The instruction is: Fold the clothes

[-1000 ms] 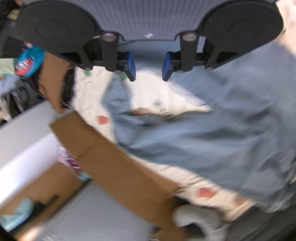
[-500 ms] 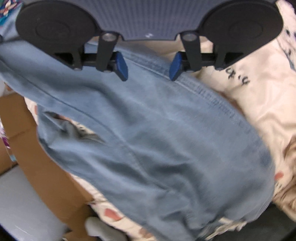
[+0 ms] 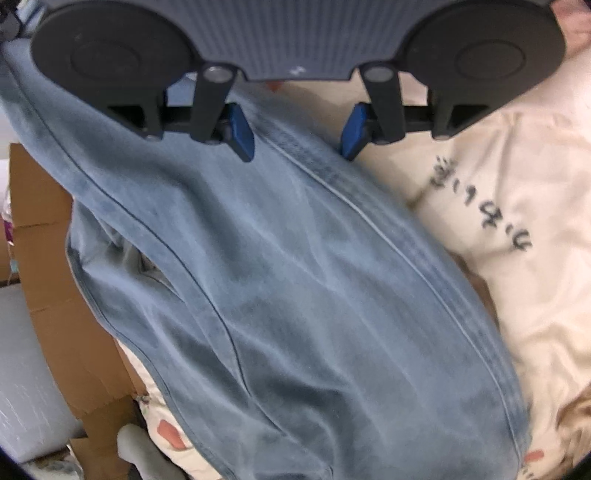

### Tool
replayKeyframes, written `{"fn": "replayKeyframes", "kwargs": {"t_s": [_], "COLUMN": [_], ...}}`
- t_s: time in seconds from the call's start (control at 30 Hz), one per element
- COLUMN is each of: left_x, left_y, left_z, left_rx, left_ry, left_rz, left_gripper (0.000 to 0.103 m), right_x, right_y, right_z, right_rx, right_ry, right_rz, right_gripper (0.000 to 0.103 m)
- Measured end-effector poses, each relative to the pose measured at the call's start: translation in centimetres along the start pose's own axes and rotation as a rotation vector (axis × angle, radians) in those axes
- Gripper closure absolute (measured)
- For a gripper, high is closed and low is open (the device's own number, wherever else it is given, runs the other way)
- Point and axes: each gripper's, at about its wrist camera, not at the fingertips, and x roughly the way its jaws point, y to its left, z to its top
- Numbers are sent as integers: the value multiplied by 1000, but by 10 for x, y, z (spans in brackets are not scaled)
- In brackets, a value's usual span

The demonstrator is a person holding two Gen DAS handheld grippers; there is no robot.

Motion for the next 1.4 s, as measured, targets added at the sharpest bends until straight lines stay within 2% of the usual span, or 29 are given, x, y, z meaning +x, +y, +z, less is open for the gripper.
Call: {"fn": "replayKeyframes", "kwargs": {"t_s": [0.03,0.1,0.17,0.27,0.3,0.5,0.7,1.0,1.27,1.37,1.4], "left_x": [1,3,5,-2,-6,-42,-69,-68,-46,-41,-40], "left_y": [-1,0,3,0,-2,-12,-12,-25,-37,-41,-42], "left_z": [-1,-4,-5,-6,-6,1,17,29,38,38,38], "left_rx": [4,2,-26,2,19,104,121,151,161,168,166], "left_ry": [0,1,0,-23,-33,-89,-131,-149,-122,-110,-103], "left_rz": [2,8,1,9,18,37,17,6,-13,-14,-13], "left_gripper": [50,58,76,95,96,99,99,99,98,98,98], "right_x": [0,-2,-4,-8,-10,-16,-11,25,68,75,74], "right_y": [1,6,9,10,9,-5,-24,-46,-74,-84,-88], "right_z": [0,-1,-3,-4,-4,1,11,47,80,85,85], "right_rx": [-4,-19,-32,-40,-41,-25,-16,-76,-105,-106,-105], "right_ry": [3,10,14,16,15,9,17,58,68,53,43], "right_rz": [3,9,12,9,5,-37,-97,-171,-238,-263,-282], "right_gripper": [98,98,98,98,98,98,99,99,98,93,88]}}
